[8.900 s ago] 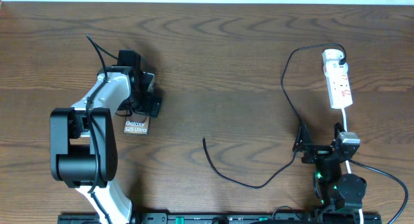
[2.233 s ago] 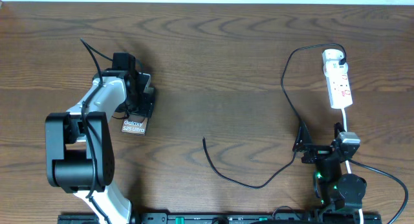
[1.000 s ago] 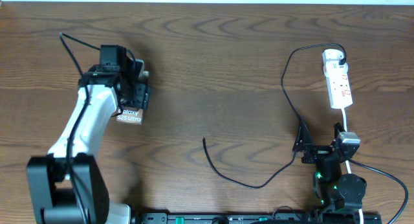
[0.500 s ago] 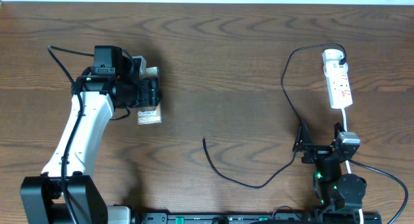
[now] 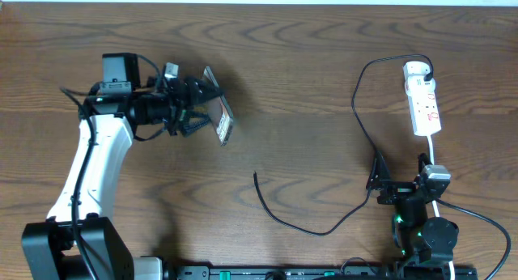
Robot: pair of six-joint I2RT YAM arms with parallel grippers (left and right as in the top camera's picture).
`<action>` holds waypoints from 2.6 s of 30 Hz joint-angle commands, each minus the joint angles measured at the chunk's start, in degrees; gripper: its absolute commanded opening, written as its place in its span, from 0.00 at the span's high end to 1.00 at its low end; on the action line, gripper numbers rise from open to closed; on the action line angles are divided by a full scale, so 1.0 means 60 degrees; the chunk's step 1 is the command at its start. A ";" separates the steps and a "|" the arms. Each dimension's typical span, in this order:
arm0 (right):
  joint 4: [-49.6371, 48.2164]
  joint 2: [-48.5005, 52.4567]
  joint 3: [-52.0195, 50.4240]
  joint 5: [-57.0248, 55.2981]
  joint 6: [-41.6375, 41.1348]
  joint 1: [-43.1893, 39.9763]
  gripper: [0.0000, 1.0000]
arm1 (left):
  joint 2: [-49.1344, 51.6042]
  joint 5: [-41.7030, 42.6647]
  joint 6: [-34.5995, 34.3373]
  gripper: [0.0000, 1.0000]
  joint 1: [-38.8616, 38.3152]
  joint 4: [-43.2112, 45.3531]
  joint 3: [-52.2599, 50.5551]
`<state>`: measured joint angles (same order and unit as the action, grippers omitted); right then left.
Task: Plug charger to phone and switch on socket
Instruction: 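Lift the phone with the left gripper and rotate it upright, then move the right gripper toward the phone held by the left gripper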
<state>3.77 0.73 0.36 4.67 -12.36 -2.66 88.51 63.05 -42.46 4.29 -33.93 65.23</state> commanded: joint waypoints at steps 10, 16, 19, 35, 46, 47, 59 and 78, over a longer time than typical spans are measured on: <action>0.0047 -0.0022 -0.0007 -0.0036 0.0142 0.0076 0.01 | -0.0219 0.1923 -0.8058 0.93 0.0379 0.0073 0.0164; 0.0047 -0.0022 -0.0007 -0.0036 0.0142 0.0076 0.01 | -0.0219 0.1927 -0.9442 0.93 0.0382 0.0076 0.0164; 0.0047 -0.0022 -0.0007 -0.0036 0.0142 0.0076 0.01 | -0.0219 0.1923 -0.9661 0.93 0.0382 0.0306 0.0164; 0.0047 -0.0022 -0.0007 -0.0036 0.0142 0.0076 0.01 | -0.0219 0.1916 -0.9657 0.93 0.0379 0.0397 0.0164; 0.0047 -0.0022 -0.0007 -0.0036 0.0142 0.0076 0.01 | -0.0215 0.1883 -0.9617 0.93 0.0379 0.0433 0.0160; 0.0047 -0.0022 -0.0007 -0.0036 0.0142 0.0076 0.01 | -0.0219 0.1880 -0.9617 0.93 0.0379 0.0474 0.0160; -0.0084 -0.0022 -0.0007 0.0350 -0.0867 0.0076 0.01 | -0.0219 0.1851 -0.9497 0.93 0.0379 0.0539 0.0160; 0.2004 0.4444 0.5960 0.3078 -0.2153 0.0076 0.01 | -0.0215 0.0098 -0.9358 0.93 -0.0251 0.0535 0.0160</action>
<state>11.75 17.76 27.77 19.77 -24.40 -2.66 88.51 66.96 -99.00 4.89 -30.94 65.23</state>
